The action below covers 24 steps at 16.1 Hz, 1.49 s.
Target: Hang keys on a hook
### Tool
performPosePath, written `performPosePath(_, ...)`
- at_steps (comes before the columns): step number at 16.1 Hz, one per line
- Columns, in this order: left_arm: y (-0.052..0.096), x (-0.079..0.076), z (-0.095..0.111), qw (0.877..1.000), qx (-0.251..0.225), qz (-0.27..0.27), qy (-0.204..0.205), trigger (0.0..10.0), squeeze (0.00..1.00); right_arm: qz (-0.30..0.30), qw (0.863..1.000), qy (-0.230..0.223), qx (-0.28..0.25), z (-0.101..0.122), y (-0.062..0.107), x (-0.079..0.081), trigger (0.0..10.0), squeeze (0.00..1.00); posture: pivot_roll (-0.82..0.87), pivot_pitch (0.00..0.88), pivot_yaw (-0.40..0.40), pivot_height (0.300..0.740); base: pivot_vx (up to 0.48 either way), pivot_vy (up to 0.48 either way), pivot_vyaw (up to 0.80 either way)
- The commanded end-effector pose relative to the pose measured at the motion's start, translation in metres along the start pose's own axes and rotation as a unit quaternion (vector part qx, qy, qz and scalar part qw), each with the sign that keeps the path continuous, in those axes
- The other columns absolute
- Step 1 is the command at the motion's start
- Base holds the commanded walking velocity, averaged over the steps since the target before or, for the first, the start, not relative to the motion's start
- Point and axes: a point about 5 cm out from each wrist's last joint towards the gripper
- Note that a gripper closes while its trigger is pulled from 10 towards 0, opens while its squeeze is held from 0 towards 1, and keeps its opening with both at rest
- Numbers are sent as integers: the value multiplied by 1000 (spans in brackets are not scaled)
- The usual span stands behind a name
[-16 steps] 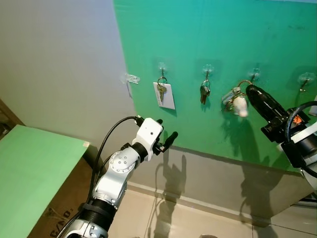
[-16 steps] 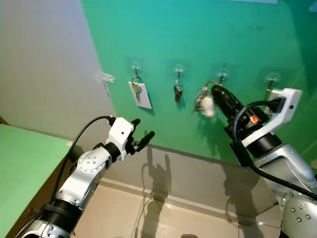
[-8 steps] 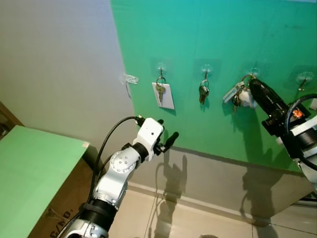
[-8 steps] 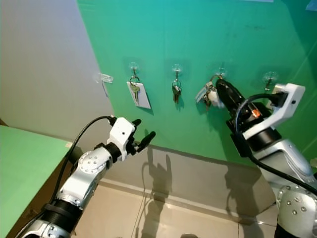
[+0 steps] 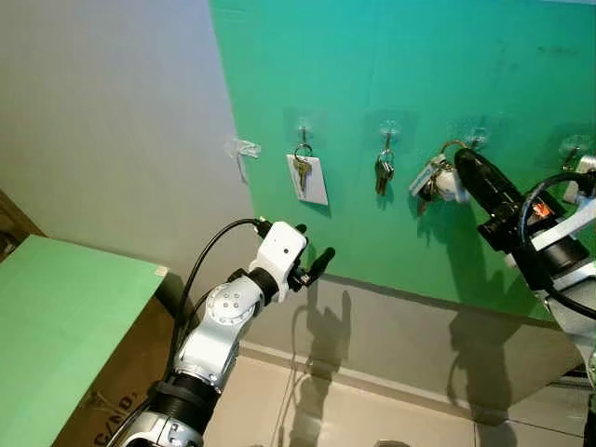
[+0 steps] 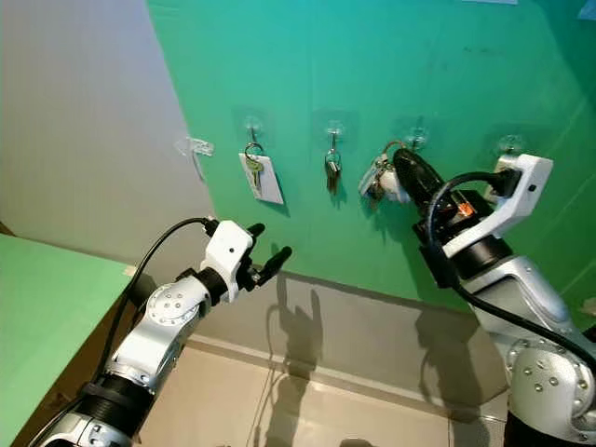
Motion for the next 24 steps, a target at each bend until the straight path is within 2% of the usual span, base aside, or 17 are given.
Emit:
performPosePath(1, 2, 4, 2, 1000, 0, 4, -10, 10000, 0, 0, 1000, -2, -7, 1, -3, 1, 0, 0, -195, 0, 104, 740, 0, 0, 0)
performPosePath(6, 3, 3, 2, 1000, 2, 0, -9, 10000, 0, -45, 999, 19, 12, -4, 5, -14, 0, 0, -201, 0, 107, 740, 0, 0, 0)
performPosePath(11, 2, 2, 2, 1000, 2, -2, -9, 10000, 0, -59, 997, 41, 15, -1, 9, -18, 0, 0, -208, 0, 107, 740, 0, 0, 0)
performPosePath(14, 1, 2, 2, 1000, 3, -2, -9, 10000, 0, -45, 998, 45, 7, 3, 6, -13, 0, 0, -207, 0, 107, 740, 0, 0, 0)
performPosePath(17, 1, 2, 2, 1000, 3, -2, -10, 10000, 0, -15, 998, 52, 26, -2, 5, -5, 0, 0, -205, 0, 106, 740, 0, 0, 0)
performPosePath(19, 0, 2, 2, 1000, 3, -2, -9, 10000, 0, 0, 997, 64, 43, -6, 5, -1, 0, 0, -206, 0, 105, 740, 0, 0, 0)
performPosePath(21, 0, 1, 2, 1000, 2, -2, -9, 10000, 0, 16, 994, 93, 61, -8, 4, 2, 0, 0, -207, 0, 104, 740, 0, 0, 0)
performPosePath(24, 0, 1, 1, 1000, 2, -3, -10, 10000, 0, 23, 993, 109, 49, 0, 1, 6, 0, 0, -208, 0, 105, 740, 0, 0, 0)
Point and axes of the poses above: a point about 5 cm out from each wrist's last joint towards the gripper, its own y axis pointing back from the gripper into the wrist, its own z axis along the axis of the wrist's last joint, x = y × z
